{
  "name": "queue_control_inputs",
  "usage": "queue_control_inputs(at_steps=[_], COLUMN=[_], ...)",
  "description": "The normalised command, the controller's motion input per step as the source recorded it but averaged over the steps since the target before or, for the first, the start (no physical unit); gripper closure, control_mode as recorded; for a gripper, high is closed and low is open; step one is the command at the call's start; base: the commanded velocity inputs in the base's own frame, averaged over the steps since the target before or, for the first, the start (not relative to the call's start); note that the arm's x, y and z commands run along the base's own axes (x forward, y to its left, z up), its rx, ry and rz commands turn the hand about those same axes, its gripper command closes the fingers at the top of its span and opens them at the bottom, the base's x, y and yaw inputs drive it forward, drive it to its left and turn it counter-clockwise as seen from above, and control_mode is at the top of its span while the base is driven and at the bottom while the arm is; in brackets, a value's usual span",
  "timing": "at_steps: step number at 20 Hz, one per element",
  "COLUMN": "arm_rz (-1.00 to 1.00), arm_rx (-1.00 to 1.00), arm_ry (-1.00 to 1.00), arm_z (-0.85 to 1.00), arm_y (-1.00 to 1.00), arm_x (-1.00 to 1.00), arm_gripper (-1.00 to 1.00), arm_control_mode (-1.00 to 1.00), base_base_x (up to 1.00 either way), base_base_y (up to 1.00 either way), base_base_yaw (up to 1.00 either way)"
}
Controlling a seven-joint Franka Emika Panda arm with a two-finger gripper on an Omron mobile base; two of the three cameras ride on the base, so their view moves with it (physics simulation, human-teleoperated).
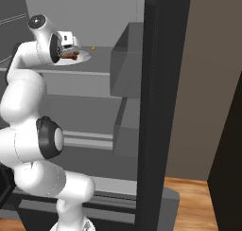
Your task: Retrieve the chicken drumstick from the fridge and place it on the saucepan with marinade on the stove.
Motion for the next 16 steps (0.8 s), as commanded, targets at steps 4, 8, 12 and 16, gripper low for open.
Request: queue_control_inputs(at_steps=[4, 8, 12, 16], arm_rz=[-0.02, -0.01, 0.00, 0.00], arm_rx=[0.00, 0.00, 0.00, 0.00], arm_ry=[-0.34, -0.23, 0.00, -0.09], arm_z=[0.09, 0.09, 0.00, 0.20], arm_y=[0.00, 0.00, 0.00, 0.00], arm_x=[-0.37, -0.32, -0.04, -0.54], arm_gripper=[1.00, 1.00, 1.00, 1.00], arm_control_mode=[-1.00, -1.00, -1.00, -1.00], base_base_x=[0.00, 0.00, 0.00, 0.00], base_base_y=[0.00, 0.00, 0.00, 0.00], base_base_yaw=[0.00, 0.00, 0.00, 0.00])
